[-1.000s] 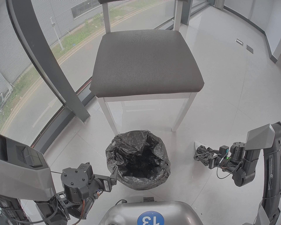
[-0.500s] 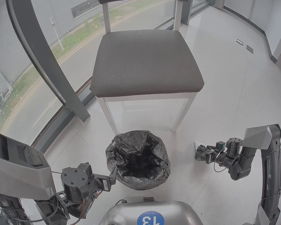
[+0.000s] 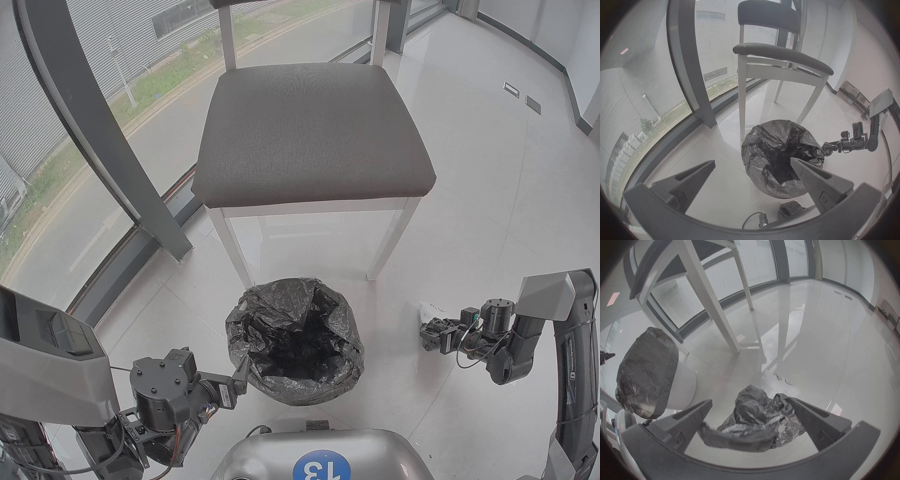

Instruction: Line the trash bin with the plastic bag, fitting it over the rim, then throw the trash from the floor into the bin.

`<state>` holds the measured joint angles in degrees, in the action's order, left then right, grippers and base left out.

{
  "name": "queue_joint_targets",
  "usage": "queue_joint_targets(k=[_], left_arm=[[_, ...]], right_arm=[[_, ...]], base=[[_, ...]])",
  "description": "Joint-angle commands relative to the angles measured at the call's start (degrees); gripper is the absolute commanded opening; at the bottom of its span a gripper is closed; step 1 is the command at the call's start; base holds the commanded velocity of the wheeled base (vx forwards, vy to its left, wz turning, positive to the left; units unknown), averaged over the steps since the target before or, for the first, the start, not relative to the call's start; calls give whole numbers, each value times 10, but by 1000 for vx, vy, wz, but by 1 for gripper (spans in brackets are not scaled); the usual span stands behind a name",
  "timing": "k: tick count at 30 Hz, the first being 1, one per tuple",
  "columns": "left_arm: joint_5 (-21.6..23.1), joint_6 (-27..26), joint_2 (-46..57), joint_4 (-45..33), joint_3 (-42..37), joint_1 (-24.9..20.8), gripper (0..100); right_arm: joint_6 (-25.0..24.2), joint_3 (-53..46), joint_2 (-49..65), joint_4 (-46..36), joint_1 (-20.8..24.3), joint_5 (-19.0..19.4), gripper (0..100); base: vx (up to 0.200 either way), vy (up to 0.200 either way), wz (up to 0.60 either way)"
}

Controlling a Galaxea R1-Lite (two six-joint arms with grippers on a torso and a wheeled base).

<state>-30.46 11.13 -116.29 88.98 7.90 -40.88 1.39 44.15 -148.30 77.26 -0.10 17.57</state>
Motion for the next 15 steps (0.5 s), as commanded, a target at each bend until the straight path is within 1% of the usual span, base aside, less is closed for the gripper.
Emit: queue_joint_targets(k=[1, 2, 3, 15], left_arm=[[0, 0, -2, 10, 0, -1, 100], [0, 0, -2, 10, 0, -1, 100], [0, 0, -2, 10, 0, -1, 100], [0, 1, -2, 10, -2, 1, 100]], right_arm=[[0, 5, -6, -7, -3, 0, 100], [0, 6, -9, -8, -4, 0, 100], [0, 8, -12, -7, -5, 0, 0], [0, 18, -12, -34, -10, 0, 0]], base=[[0, 0, 0], [0, 0, 0], [0, 0, 0], [0, 0, 0]])
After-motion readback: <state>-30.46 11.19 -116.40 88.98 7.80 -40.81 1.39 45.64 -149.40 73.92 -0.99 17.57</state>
